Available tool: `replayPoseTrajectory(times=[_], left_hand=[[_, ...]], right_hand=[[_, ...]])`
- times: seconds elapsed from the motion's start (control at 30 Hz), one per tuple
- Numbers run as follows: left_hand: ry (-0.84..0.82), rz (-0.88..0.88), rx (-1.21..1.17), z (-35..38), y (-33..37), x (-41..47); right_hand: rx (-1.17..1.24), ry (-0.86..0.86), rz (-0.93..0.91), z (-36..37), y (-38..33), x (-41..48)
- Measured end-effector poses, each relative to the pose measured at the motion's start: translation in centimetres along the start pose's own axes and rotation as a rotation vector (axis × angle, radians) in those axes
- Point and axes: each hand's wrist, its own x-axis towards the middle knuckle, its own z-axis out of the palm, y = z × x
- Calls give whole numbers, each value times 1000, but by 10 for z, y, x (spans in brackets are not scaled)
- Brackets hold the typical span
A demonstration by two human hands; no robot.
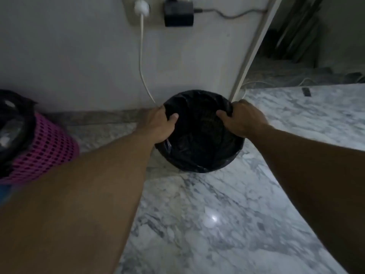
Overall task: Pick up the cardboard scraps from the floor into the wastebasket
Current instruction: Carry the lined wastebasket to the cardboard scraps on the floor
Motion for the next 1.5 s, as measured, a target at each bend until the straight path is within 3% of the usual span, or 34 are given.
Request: replayPoseTrajectory(times=[0.13,0.27,0.47,0.8,0.97,1.17,1.5], left_hand=[[59,-63,5,37,-13,12],[104,-121,-115,74,-18,11],[328,-221,-510,100,-33,16],[210,-256,-620,84,-36,-36],[189,-263,-663,27,-21,-92],[207,-226,-700,-100,3,-177],[331,-299,-782,-333,-20,-323]], right_hand=[[54,68,110,47,25,9],[264,59,196,90,47,10],[634,136,336,116,50,5],[762,132,366,93,44,-47],[791,124,367,35,24,-94],[830,76,282,-79,-31,-143],[841,3,-44,-266,-181,-212]])
